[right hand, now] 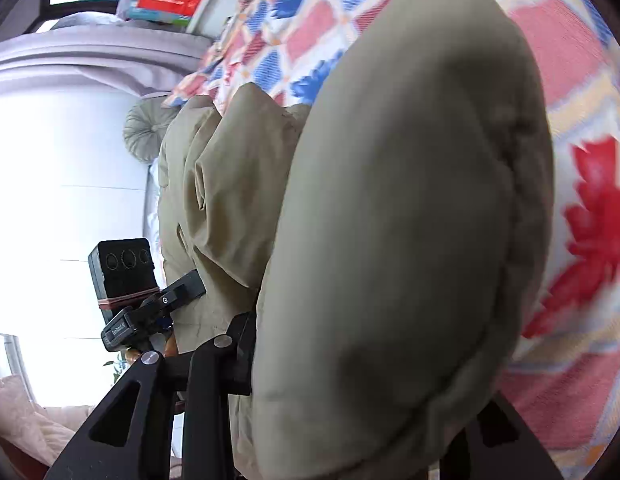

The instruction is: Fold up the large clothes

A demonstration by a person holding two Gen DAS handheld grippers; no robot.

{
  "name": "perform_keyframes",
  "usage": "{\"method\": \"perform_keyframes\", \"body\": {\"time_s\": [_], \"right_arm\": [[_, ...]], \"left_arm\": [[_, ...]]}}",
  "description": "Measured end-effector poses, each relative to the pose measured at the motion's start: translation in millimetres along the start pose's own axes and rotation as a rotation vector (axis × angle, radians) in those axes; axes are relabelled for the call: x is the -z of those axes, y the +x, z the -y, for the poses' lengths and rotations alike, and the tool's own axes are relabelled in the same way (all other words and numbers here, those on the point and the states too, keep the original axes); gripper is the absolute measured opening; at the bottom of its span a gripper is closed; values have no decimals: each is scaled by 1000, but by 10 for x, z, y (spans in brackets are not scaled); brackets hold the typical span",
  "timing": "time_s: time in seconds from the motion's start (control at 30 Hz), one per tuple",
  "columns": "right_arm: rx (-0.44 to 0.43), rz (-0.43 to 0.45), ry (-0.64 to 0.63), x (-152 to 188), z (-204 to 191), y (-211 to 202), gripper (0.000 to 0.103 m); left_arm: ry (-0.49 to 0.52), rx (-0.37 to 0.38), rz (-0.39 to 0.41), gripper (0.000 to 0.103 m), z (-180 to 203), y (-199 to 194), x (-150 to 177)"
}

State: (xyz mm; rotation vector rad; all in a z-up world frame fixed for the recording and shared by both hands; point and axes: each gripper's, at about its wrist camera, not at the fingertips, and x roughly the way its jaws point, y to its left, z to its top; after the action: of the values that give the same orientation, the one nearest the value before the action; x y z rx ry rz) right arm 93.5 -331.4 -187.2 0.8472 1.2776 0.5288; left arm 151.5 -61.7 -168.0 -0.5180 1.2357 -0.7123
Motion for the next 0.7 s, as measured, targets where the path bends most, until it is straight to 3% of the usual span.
{"method": "perform_keyframes", "body": {"time_s": [0.27,0.43,0.53,0.6,0.67,0.7], "right_arm": [[-72,-10,-55,-498,-620,961,36],[-74,-30,-54,-717,-765,1692,36],[-17,-25,-21,-775,-739,2024,40],[33,-9,7,-791,-695,2044,47],[87,7,37,-745,-691,1980,65],[118,15,37,-721,-702,1912,66]], "left_arm": [[-8,-140,109,69,-827,-768,-516],[-70,-225,119,69,-1492,-834,-697],[-145,-230,111,70,-1873,-752,-653],[-168,-220,119,72,-1989,-743,-588],[-162,-227,130,73,-2007,-749,-541],[-159,-236,130,73,-1998,-753,-534]]}}
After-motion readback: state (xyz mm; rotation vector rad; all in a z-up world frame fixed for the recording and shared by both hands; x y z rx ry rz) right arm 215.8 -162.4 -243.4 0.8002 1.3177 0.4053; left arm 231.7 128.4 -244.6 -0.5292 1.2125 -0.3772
